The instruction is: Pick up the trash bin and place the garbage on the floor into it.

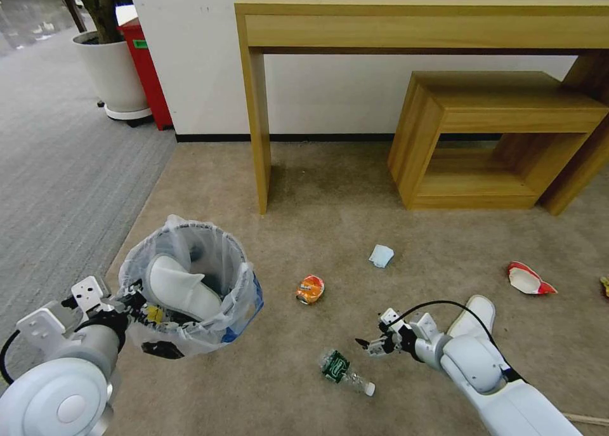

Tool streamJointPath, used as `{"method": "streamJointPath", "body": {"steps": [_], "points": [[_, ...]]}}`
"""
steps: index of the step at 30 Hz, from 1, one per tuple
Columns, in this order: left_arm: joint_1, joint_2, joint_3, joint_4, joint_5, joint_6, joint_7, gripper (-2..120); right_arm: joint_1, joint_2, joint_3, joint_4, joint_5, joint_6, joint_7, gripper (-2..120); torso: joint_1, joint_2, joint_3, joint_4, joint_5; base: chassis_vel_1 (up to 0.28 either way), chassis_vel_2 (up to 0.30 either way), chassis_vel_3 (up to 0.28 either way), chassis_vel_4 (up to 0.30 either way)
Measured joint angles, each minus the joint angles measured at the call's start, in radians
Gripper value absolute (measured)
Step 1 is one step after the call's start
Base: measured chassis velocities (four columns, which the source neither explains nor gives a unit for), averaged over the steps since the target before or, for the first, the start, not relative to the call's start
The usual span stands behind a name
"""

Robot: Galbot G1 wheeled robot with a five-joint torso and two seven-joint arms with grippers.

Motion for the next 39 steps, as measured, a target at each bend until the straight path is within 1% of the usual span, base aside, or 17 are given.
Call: {"method": "streamJointPath", "body": {"steps": [3,11,16,19,20,21,22,23,24,25,28,39], "points": [[-0.001,-0.008,0.006,0.001,0.006,0.000,0.000,1,0.035,-0.003,-0.048,-0.039,-0.030,0.000,-0.023,100,0.000,0.000,0.000,0.0000,0.0000,0.000,0.000,0.000,0.000],[0.000,-0.012,0.004,0.002,0.009,0.000,0.001,1,0.082,0.008,-0.090,-0.089,-0.072,0.034,-0.056,100,0.000,0.000,0.000,0.0001,0.0000,0.000,0.000,0.000,0.000],[0.000,-0.022,0.006,0.008,0.016,0.000,0.003,1,0.089,0.020,-0.104,-0.114,-0.118,0.101,-0.120,100,0.000,0.000,0.000,0.0001,0.0000,0.000,0.000,0.000,0.000],[-0.001,-0.026,0.010,0.009,0.018,0.000,0.005,1,0.090,0.026,-0.108,-0.127,-0.140,0.127,-0.137,100,0.000,0.000,0.000,0.0001,-0.0001,0.000,0.000,0.000,0.000],[-0.001,-0.028,0.012,0.009,0.019,0.000,0.006,1,0.090,0.029,-0.110,-0.140,-0.148,0.163,-0.151,100,0.000,0.000,0.000,0.0001,0.0000,0.000,0.000,0.000,0.000],[-0.001,-0.028,0.012,0.009,0.019,0.000,0.006,1,0.090,0.029,-0.110,-0.140,-0.148,0.163,-0.151,100,0.000,0.000,0.000,0.0001,0.0000,0.000,0.000,0.000,0.000],[-0.002,-0.028,0.012,0.010,0.020,0.000,0.007,1,0.089,0.029,-0.111,-0.151,-0.155,0.198,-0.166,100,0.000,0.000,0.000,0.0000,0.0000,0.000,0.000,0.000,0.000],[-0.002,-0.028,0.012,0.010,0.020,0.000,0.007,1,0.089,0.029,-0.111,-0.151,-0.155,0.198,-0.166,100,0.000,0.000,0.000,0.0000,0.0000,0.000,0.000,0.000,0.000],[-0.003,-0.028,0.012,0.012,0.021,0.000,0.008,1,0.084,0.031,-0.111,-0.164,-0.185,0.258,-0.201,100,0.000,0.000,0.000,0.0000,0.0000,0.000,0.000,0.000,0.000],[-0.003,-0.028,0.012,0.012,0.021,0.000,0.008,1,0.084,0.031,-0.111,-0.164,-0.185,0.258,-0.201,100,0.000,0.000,0.000,0.0000,0.0000,0.000,0.000,0.000,0.000],[-0.005,-0.029,0.015,0.015,0.025,0.000,0.011,1,0.073,0.038,-0.108,-0.176,-0.212,0.308,-0.234,100,0.000,0.000,0.000,0.0000,0.0000,0.000,0.000,0.000,0.000],[-0.003,-0.029,0.014,0.015,0.027,0.000,0.018,1,0.053,0.061,-0.108,-0.219,-0.303,0.336,-0.236,100,0.000,0.000,0.000,0.0000,0.0000,0.000,0.000,0.000,0.000]]}}
